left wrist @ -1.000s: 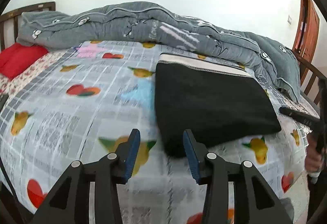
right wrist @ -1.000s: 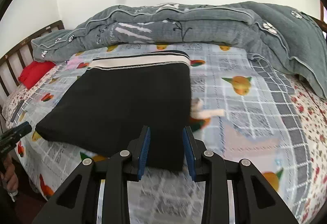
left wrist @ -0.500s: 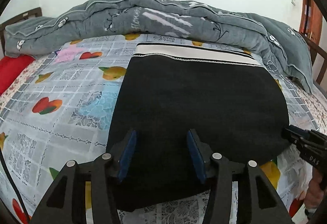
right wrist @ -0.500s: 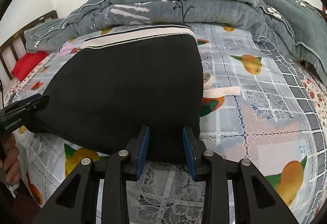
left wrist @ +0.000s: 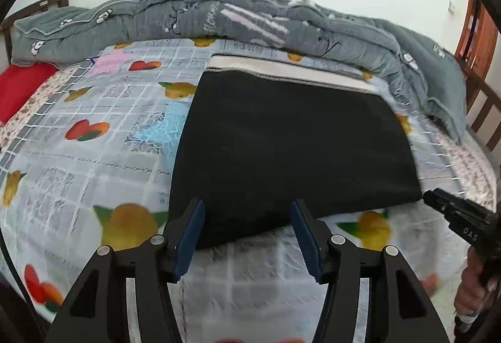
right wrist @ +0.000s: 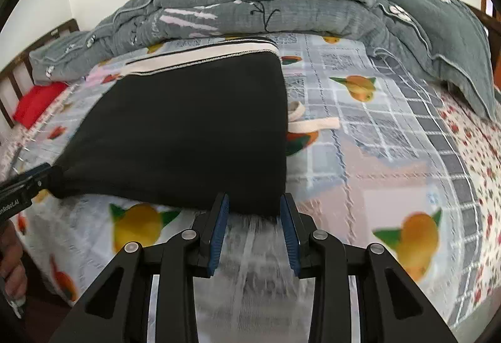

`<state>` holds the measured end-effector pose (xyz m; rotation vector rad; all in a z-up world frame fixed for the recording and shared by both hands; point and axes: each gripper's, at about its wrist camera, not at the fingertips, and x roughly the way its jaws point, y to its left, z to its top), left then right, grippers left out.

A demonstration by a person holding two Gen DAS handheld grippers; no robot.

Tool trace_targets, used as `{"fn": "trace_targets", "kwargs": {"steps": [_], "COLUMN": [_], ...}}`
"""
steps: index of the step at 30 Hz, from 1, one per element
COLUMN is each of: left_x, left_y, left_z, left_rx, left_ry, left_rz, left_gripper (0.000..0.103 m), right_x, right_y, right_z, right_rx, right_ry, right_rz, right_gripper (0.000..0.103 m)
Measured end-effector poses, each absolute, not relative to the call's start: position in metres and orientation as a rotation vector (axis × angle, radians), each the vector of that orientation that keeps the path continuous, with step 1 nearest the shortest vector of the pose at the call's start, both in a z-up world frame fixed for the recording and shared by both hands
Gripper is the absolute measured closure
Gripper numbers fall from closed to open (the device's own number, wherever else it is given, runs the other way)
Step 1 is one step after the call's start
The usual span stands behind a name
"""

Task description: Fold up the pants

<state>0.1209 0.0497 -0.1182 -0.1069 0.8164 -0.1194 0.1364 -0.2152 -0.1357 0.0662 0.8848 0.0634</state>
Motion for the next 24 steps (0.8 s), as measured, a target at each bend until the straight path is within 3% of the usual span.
{"fn": "trace_targets", "kwargs": {"steps": [4, 6, 9, 11, 13, 16, 24], "left_x": [0.094, 0.078, 0.055, 0.039, 0.025, 0.009, -0.025], "left_y": [0.047, 0.044, 0.04, 0.037, 0.034, 0.027, 0.02], "left_z": [-0.093, -0.08, -0.062, -0.051, -0.042, -0.032, -0.017], "left_rx": [-0.119, -0.111, -0.076, -0.06, -0.042, -0.008, -0.014], "left_ry": [0.794, 0.764, 0.709, 0.671, 0.642, 0.618, 0.567], "left_rz": [-0.111, -0.1, -0.058, -0.032, -0.006, 0.025, 0.054], "left_gripper": [0.043, 0.042, 0.037, 0.031, 0.024, 0.018, 0.017], "right_x": [0.108, 0.094, 0.073, 0.062, 0.049, 0.029, -0.011], "right_y": [-0.224, -0.227, -0.232, -0.237, -0.24, -0.241, -0.244], "right_z": [-0.105, -0.091, -0.067, -0.058, -0.049, -0.038, -0.02], "right_rx": [0.085, 0.08, 0.08, 0.095, 0.108, 0.1, 0.103], "right_ry": [0.867, 0.842, 0.815, 0.81, 0.796, 0.748, 0.691], "right_rz": [0.03, 0.011, -0.006, -0.017, -0.018, -0.031, -0.032], "right_gripper": [0.066, 0.052, 0.049, 0.041, 0.024, 0.012, 0.008]}}
